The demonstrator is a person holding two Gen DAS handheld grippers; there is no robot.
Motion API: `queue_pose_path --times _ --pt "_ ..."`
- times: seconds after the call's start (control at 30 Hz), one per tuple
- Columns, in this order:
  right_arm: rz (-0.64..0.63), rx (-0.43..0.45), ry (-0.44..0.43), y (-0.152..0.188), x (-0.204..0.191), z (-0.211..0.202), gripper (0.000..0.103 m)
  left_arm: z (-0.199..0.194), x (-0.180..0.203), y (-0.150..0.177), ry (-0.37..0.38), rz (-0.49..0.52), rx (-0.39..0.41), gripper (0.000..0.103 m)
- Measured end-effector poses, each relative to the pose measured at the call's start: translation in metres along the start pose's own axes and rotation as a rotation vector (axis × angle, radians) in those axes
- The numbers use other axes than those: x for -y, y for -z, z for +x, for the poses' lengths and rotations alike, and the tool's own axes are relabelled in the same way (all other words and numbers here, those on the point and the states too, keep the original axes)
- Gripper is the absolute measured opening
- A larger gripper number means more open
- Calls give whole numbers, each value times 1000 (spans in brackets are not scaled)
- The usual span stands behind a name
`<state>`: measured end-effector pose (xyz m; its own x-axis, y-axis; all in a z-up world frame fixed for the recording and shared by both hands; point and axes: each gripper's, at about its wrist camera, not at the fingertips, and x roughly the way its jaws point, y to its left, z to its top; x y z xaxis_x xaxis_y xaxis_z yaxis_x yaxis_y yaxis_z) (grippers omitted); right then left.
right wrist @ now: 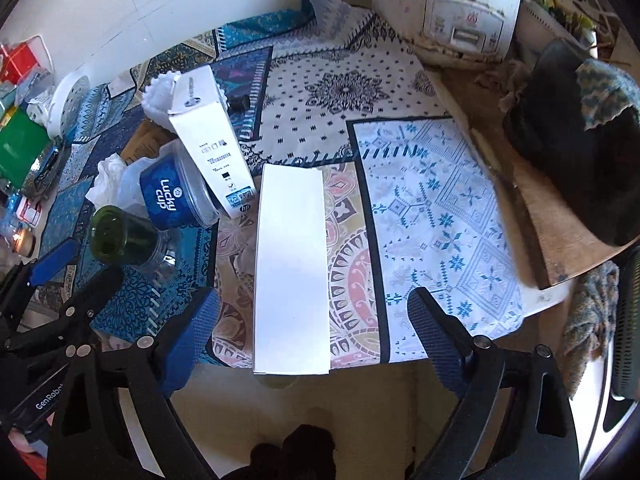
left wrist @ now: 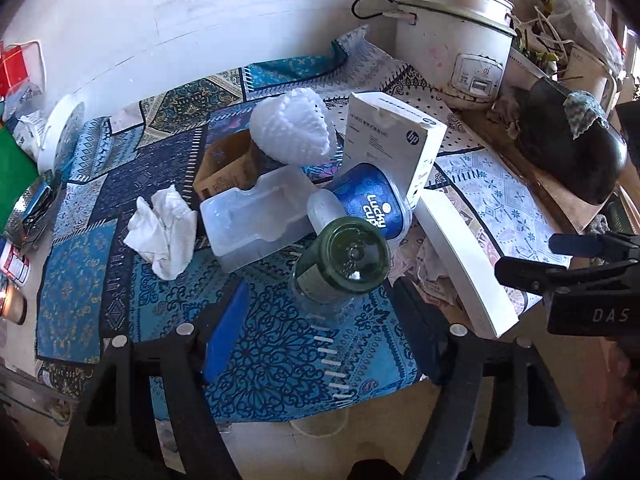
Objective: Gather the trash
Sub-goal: 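Grasp the green-lidded glass jar with the left tool while the right tool grasps the white paper box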
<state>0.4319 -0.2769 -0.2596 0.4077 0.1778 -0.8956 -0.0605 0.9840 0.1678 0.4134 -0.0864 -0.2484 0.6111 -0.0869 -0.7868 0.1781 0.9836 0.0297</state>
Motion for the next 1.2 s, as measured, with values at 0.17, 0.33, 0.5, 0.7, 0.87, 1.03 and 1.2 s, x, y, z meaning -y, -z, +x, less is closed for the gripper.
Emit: queue_pose_path --times 0.17,0.33,0.5,0.7,0.87,1.03,1.2 --pt "-3 -42 -27 -3 1 17 86 12 -2 -10 48 -15 -3 66" --pt "12 -77 -74 -8 3 31 77 17 1 -16 69 -3 -6 50" --pt "26 -95 -101 -15 1 42 75 15 1 -19 45 5 13 46" --pt "3 -98 -80 -24 -5 53 66 4 -7 -28 62 -36 43 41" --pt "2 -94 -53 -30 -7 57 50 -1 -9 -32 21 -29 50 41" --pt "21 -75 -69 -29 -6 54 50 -11 -16 -32 11 -49 67 41" --pt "10 -36 -77 -23 -7 32 50 -30 -22 -32 14 -72 103 41"
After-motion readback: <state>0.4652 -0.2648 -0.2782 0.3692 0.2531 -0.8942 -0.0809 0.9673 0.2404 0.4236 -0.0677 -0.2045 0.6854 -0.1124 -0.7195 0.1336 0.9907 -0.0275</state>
